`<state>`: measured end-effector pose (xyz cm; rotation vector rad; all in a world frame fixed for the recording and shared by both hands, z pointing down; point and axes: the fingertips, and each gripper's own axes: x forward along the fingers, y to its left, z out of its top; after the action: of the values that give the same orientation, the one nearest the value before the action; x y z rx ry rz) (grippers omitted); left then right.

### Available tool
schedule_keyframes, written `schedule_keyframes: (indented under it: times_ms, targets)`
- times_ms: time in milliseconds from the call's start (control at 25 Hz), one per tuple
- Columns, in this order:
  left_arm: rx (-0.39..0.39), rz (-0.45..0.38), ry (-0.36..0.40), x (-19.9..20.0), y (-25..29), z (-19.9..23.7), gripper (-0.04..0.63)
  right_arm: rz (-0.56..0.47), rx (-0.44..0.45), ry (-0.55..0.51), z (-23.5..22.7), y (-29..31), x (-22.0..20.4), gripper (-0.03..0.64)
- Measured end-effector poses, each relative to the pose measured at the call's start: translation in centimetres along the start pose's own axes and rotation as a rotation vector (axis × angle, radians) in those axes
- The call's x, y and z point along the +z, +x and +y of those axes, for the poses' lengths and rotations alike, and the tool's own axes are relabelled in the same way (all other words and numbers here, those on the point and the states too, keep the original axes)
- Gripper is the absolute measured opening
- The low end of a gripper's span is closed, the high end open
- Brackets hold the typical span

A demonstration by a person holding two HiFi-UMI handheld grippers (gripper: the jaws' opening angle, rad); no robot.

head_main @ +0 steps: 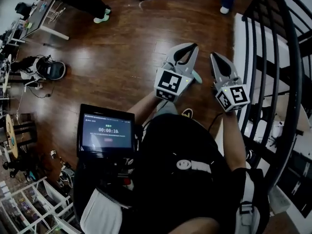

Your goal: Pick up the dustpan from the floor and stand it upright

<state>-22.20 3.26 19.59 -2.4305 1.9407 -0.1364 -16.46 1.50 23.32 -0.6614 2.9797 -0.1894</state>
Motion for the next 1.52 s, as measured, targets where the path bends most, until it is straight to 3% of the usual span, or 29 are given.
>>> schedule_keyframes:
  times_ms: [520,1520]
  targets:
    - [0.022,-0.006,0.006,-0.4,0.5,0.3,0.020,0.004,0.103,-0.030,1.3,2.5,0.6,0.003]
    - [0.027,-0.017,-0.008,-0.7,0.1,0.3,0.020,0.018,0.111,-0.045,2.0,3.3,0.1,0.002]
